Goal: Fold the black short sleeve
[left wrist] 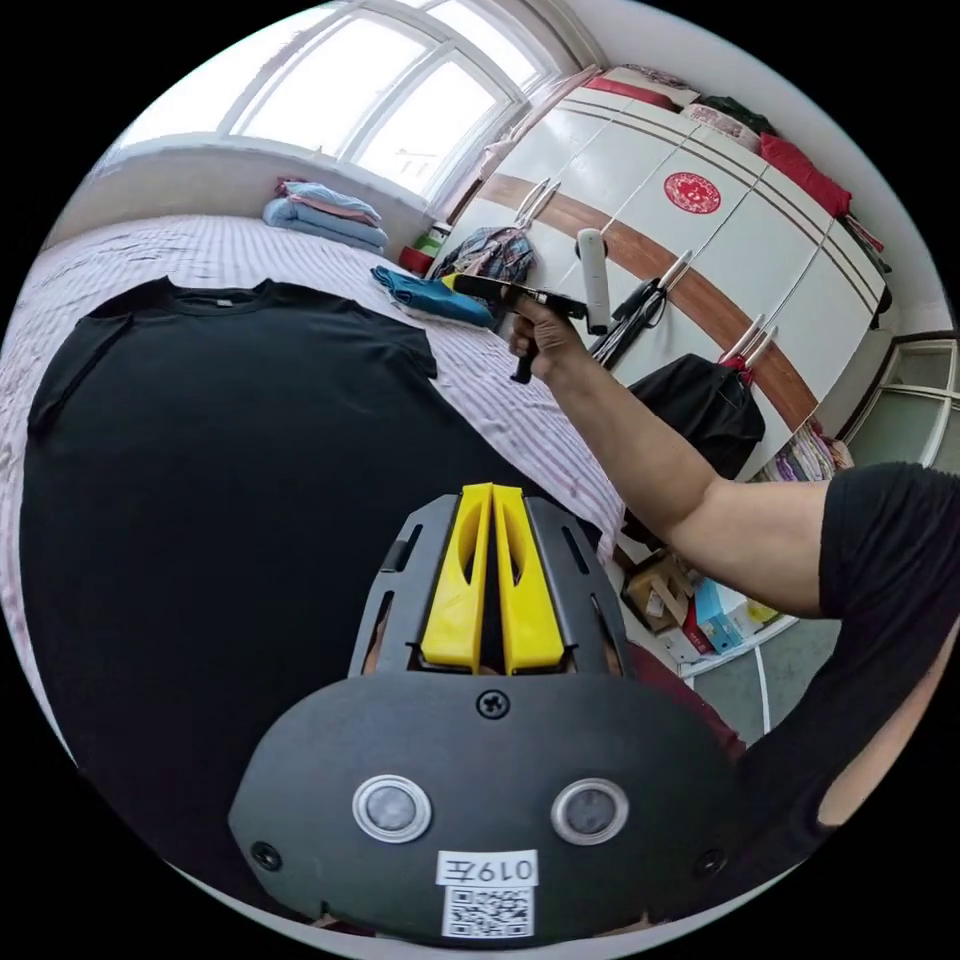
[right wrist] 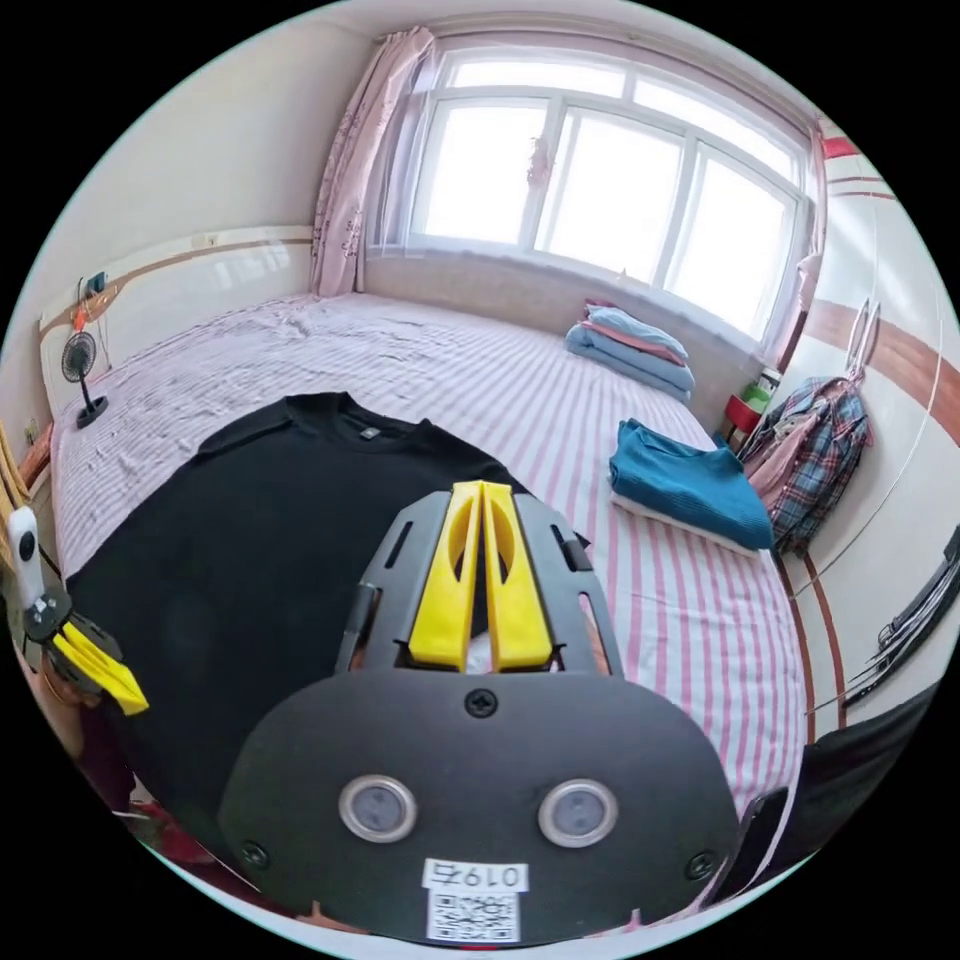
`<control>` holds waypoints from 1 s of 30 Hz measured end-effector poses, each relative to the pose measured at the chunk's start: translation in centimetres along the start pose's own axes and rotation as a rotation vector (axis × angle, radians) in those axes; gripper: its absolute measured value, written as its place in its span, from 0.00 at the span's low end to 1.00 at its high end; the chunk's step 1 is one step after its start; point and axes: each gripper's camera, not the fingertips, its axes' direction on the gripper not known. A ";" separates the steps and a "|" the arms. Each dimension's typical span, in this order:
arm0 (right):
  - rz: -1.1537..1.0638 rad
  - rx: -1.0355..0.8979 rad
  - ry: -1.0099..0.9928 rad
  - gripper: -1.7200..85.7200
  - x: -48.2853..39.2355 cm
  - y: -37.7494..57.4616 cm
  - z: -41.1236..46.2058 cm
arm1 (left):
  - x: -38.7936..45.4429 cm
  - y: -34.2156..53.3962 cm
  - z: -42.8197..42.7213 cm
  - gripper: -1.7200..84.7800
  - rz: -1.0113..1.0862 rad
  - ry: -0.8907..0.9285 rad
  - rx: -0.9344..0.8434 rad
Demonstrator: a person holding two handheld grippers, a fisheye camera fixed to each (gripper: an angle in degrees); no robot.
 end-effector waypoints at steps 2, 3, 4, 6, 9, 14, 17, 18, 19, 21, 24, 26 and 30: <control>0.039 -0.039 -0.047 0.01 2.6 -0.9 1.3 | 0.6 -2.8 0.6 0.03 -0.035 -0.050 -0.005; 0.056 -0.079 -0.078 0.01 4.1 -1.4 1.9 | 0.8 -3.7 0.7 0.03 -0.037 -0.062 0.008; 0.077 -0.116 -0.104 0.01 5.5 -1.8 2.2 | 1.2 -5.5 1.1 0.03 -0.048 -0.096 0.032; 0.123 -0.169 -0.158 0.01 7.6 -2.6 2.1 | 2.1 -8.7 2.4 0.03 -0.030 -0.146 0.016; 0.160 -0.275 -0.117 0.03 10.8 -4.6 1.4 | 2.6 -14.3 6.7 0.03 -0.097 -0.139 -0.092; 0.273 -0.328 -0.152 0.06 19.3 -8.1 2.3 | 2.0 -22.2 15.8 0.03 -0.308 -0.189 -0.181; 0.258 -0.357 -0.201 0.07 24.9 -9.6 5.4 | 2.1 -25.5 21.5 0.03 -0.391 -0.229 -0.180; 0.226 -0.371 -0.242 0.07 26.9 -10.2 6.9 | 2.1 -26.1 22.5 0.03 -0.409 -0.238 -0.175; 0.188 -0.376 -0.283 0.07 28.8 -10.7 8.5 | 2.0 -27.0 24.6 0.04 -0.454 -0.250 -0.164; 0.148 -0.408 -0.336 0.07 31.4 -11.0 11.1 | 1.7 -28.2 27.5 0.04 -0.539 -0.285 -0.163; 0.116 -0.463 -0.441 0.09 35.9 -11.6 15.3 | 1.4 -29.7 31.2 0.04 -0.666 -0.308 -0.152; 0.126 -0.452 -0.495 0.09 38.8 -12.2 17.0 | 1.7 -31.0 33.3 0.05 -0.733 -0.348 -0.118; 0.076 -0.469 -0.597 0.11 43.4 -13.7 20.0 | 1.9 -32.5 36.0 0.06 -0.807 -0.383 -0.082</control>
